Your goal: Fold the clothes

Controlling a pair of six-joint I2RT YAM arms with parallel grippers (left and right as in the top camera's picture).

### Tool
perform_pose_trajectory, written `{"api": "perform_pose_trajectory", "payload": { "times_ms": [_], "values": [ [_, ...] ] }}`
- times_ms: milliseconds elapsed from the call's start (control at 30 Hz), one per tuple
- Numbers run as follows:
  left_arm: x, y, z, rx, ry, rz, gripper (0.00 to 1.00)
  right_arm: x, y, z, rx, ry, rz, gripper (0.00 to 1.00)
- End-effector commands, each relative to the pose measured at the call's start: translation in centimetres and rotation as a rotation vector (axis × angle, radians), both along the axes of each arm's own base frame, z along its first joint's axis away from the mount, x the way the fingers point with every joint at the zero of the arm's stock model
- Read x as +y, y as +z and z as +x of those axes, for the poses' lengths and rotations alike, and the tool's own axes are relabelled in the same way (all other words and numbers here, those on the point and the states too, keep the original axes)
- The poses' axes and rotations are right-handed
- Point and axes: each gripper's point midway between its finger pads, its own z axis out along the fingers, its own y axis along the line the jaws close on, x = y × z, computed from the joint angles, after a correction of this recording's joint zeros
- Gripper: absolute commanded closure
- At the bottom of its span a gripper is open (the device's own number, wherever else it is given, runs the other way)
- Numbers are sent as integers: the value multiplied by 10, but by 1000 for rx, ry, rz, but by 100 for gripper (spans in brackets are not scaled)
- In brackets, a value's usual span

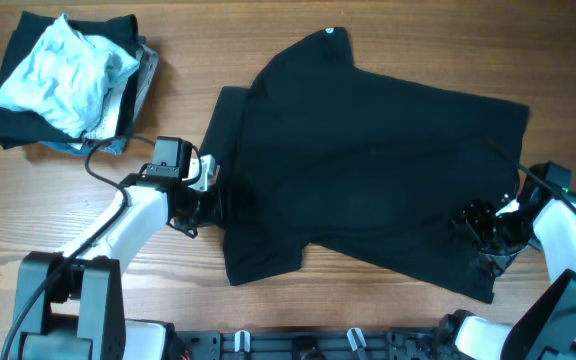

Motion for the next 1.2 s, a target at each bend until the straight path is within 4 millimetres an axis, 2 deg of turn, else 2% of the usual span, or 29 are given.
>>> {"api": "perform_pose_trajectory", "payload": {
  "times_ms": [0,100,267,333,367,400,433,500,533,567,600,633,733,767,833,867,933,1033,1133,1167],
  "values": [
    [-13,1,-4,8,-24,-76,36,-8,-4,-12,71,-56,-58,15],
    [-14,2,1,-11,-25,-79,40,-14,-5,-12,82,-92,-91,16],
    [-14,9,10,-41,-27,-82,44,-4,-2,11,-67,67,-21,19],
    [-14,24,23,-73,-22,-85,60,-1,0,19,-115,100,-2,19],
    [-14,35,33,-106,-23,-88,73,1,2,23,-142,115,7,19],
    [-15,50,48,-163,-36,-90,83,3,5,30,-181,123,19,20],
    [-14,67,67,-231,-37,-71,88,5,9,36,-221,124,30,20],
    [-9,87,98,-360,-21,-32,86,5,18,48,-301,154,20,20],
    [-9,96,115,-441,-16,-30,80,4,21,51,-319,155,11,20],
    [-9,98,123,-472,-11,-25,57,3,25,52,-336,157,1,20],
    [-7,96,129,-487,-6,-15,27,3,28,54,-351,159,-5,20],
    [-7,91,135,-498,-3,-9,36,3,30,54,-361,166,-11,19],
    [-12,66,156,-519,-7,-19,87,3,32,58,-381,168,-10,18],
    [-18,53,164,-527,-20,-45,92,4,34,62,-405,171,2,18],
    [-41,43,177,-575,-79,-174,94,8,38,70,-454,191,22,18],
    [-50,39,181,-598,-103,-229,91,8,39,71,-458,191,19,18],
    [-48,23,189,-601,-76,-219,85,7,39,71,-460,192,18,18],
    [-6,-15,199,-562,53,24,79,7,39,71,-460,192,18,18],
    [60,-38,192,-467,248,293,79,7,39,71,-459,193,17,19],
    [83,-42,189,-436,320,343,82,6,38,71,-456,192,11,19]
  ]
}}
